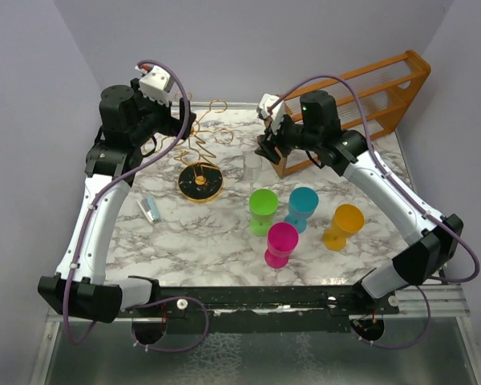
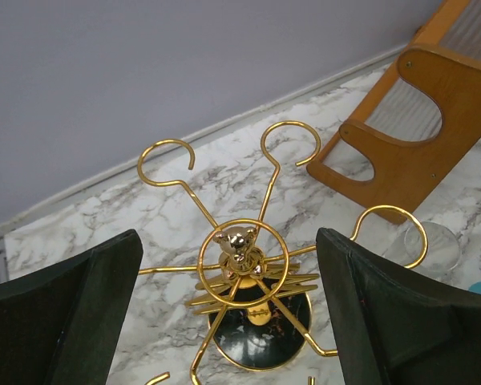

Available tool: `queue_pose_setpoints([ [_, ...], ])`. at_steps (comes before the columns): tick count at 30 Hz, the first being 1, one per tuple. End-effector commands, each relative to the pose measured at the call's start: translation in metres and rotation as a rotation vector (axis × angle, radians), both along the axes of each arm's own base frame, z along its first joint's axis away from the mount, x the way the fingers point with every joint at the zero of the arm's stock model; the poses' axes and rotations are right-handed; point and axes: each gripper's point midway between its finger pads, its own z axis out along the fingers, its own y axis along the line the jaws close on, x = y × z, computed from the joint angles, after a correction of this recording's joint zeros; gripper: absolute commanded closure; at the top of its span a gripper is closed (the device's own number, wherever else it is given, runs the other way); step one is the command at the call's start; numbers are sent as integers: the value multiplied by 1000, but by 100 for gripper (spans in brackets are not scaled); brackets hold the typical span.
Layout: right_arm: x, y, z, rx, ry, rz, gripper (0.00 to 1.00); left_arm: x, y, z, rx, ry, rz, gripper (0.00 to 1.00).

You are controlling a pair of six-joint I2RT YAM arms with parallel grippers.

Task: Place the wine glass upside down on the wine glass rack

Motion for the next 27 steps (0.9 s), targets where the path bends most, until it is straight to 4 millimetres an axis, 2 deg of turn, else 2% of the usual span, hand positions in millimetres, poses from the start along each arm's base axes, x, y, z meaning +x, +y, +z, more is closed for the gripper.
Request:
queue_pose_setpoints([
  [1,8,3,-11,-39,67,-62,40,-14,18,34,62,-127,57,7],
  [5,16,7,-26,-73,124,-98,42,-18,27,38,88,-144,95,7],
  [15,30,12,-64,-160,217,-154,50,-24,32,36,102,-149,114,7],
  [22,30,15,-85,-209,264,-146,61,-23,34,35,110,-149,124,7],
  [27,30,17,-91,-223,277,-140,74,-22,37,32,123,-145,138,7],
])
